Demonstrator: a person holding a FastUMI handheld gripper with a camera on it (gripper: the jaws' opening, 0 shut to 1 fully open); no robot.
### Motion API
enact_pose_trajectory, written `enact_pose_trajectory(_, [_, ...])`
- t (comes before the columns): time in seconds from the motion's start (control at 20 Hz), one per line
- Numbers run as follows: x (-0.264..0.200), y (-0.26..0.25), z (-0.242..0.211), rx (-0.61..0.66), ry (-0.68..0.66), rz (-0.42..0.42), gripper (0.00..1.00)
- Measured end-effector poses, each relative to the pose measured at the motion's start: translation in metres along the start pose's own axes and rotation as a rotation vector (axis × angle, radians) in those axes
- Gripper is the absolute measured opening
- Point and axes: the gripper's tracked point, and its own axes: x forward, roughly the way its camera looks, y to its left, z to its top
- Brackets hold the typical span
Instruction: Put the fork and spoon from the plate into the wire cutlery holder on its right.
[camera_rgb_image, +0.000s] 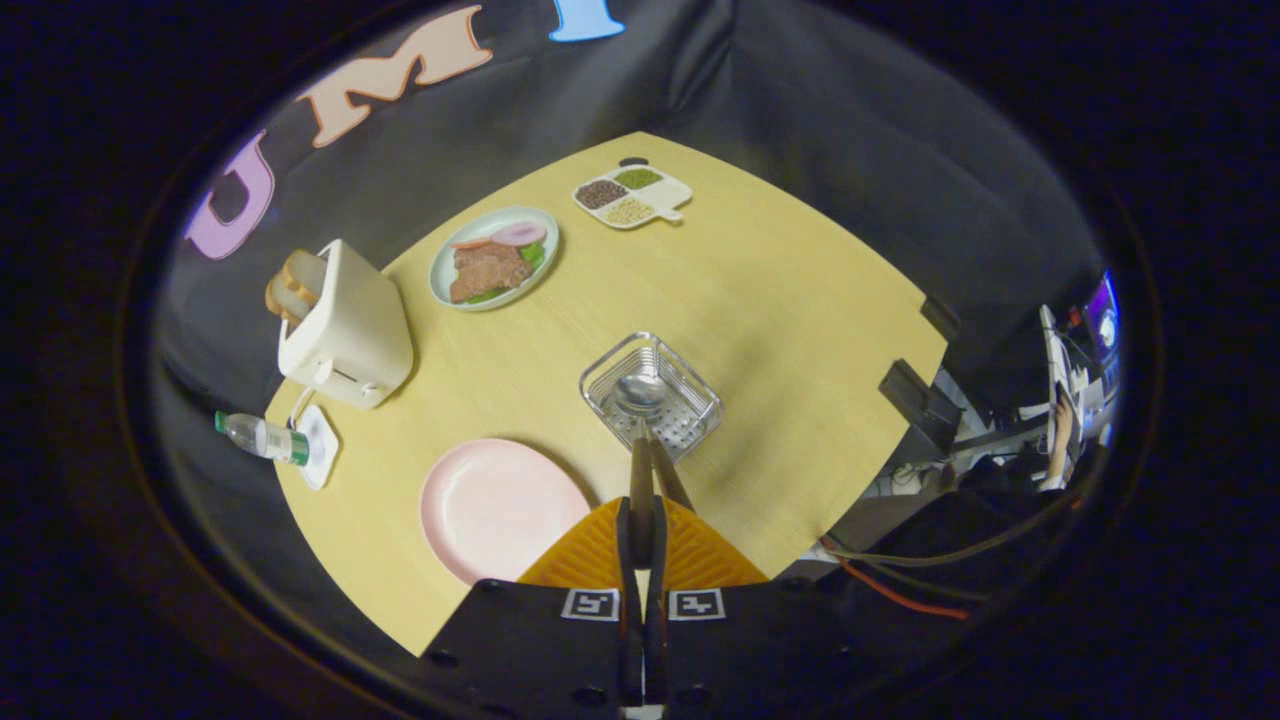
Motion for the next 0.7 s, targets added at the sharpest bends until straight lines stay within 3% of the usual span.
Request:
enact_pose_trajectory(0.15, [0.012,0.007,0.006,0.039,0.031,0.035,0.04])
enact_pose_trajectory(0.5, [0.019,-0.008,0.025,0.013,0.004,0.014,0.16])
enact_pose_trajectory(0.7, [0.011,-0.001,0.029,-0.066,-0.043,0.034,1.00])
